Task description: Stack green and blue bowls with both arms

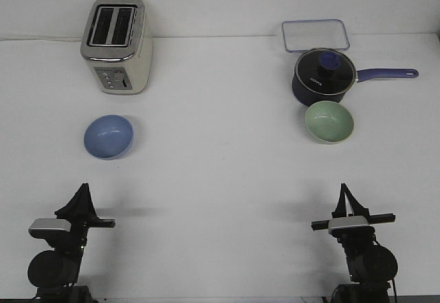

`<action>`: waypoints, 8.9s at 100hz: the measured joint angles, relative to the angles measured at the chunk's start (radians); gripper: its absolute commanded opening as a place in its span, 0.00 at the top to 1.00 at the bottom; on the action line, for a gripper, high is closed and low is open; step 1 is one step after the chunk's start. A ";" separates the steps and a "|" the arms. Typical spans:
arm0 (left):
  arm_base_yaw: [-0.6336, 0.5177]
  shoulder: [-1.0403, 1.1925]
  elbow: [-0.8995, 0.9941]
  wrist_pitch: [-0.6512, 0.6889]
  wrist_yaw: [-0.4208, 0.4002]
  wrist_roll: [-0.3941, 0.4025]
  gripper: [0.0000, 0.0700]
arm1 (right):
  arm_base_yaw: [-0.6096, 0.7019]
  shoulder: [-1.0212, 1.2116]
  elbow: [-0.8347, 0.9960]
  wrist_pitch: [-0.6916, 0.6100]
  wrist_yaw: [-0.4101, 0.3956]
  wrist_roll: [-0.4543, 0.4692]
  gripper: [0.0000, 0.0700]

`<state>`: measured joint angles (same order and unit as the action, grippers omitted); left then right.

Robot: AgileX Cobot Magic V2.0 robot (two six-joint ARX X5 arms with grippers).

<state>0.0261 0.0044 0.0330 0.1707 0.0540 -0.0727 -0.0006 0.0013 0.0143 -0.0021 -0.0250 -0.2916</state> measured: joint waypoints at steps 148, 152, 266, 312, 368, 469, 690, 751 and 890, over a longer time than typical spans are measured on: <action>0.000 0.000 0.000 0.000 0.000 0.000 0.98 | 0.000 0.074 0.181 -0.135 0.066 0.562 1.00; 0.000 0.000 0.000 0.000 0.000 0.000 0.98 | 0.000 0.113 0.243 -0.171 0.080 0.571 1.00; 0.000 0.000 0.000 0.000 0.000 0.000 0.98 | -0.164 1.715 1.396 -0.683 0.006 0.436 0.11; 0.000 0.000 0.000 0.000 0.000 0.000 0.98 | -0.190 1.894 1.449 -0.665 -0.084 0.418 1.00; 0.000 0.000 0.000 0.000 0.000 0.000 0.98 | -0.212 1.643 1.464 -0.833 -0.238 0.401 1.00; 0.000 0.000 0.000 0.000 0.000 0.000 0.98 | 0.571 1.373 0.933 -0.631 -0.260 0.570 1.00; 0.116 1.642 1.215 -0.735 0.041 -0.075 0.16 | 0.130 0.762 0.667 -0.381 -0.315 0.394 0.37; 0.117 1.719 1.228 -0.702 0.058 -0.060 0.98 | 0.130 0.762 0.667 -0.381 -0.315 0.394 0.37; -0.708 1.619 1.288 -0.827 0.288 -0.027 0.98 | 0.130 0.762 0.667 -0.381 -0.315 0.394 0.37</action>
<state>-0.6815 1.6238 1.3212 -0.6567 0.3420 -0.0994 0.1295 0.7631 0.6811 -0.3832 -0.3397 0.1020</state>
